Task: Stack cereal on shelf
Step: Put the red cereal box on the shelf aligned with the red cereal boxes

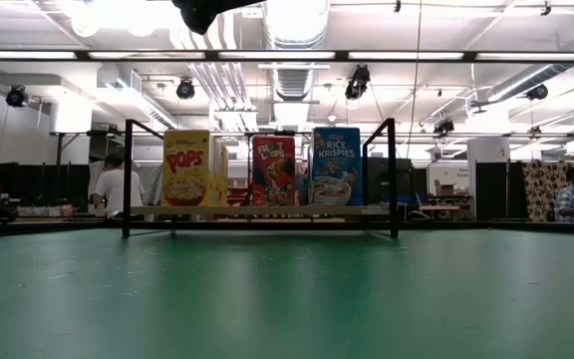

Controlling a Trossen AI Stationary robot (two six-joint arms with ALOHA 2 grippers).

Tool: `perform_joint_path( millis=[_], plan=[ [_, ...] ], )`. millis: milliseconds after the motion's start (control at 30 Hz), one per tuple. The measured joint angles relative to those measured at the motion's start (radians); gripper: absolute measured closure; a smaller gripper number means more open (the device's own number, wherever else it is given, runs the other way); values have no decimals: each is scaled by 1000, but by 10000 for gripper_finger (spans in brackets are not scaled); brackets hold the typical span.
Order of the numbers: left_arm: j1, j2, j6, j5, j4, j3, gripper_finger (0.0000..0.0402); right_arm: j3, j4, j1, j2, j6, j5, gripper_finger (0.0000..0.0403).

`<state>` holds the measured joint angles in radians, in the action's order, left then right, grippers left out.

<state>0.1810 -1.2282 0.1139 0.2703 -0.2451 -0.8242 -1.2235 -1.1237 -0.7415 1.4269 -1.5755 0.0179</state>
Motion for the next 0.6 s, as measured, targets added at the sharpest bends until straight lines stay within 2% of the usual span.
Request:
perform_joint_path(
  millis=[100,233,433,600],
  plan=[
    [0,0,-1,0,0,0,402,-25,40,40,0,88,95,236],
    [0,0,-14,0,0,0,402,-58,151,134,0,329,186,238],
    [0,2,-16,0,-1,0,402,-114,360,311,21,784,203,239],
    [0,31,1,0,4,0,402,-220,366,440,65,1051,186,239]
  ],
)
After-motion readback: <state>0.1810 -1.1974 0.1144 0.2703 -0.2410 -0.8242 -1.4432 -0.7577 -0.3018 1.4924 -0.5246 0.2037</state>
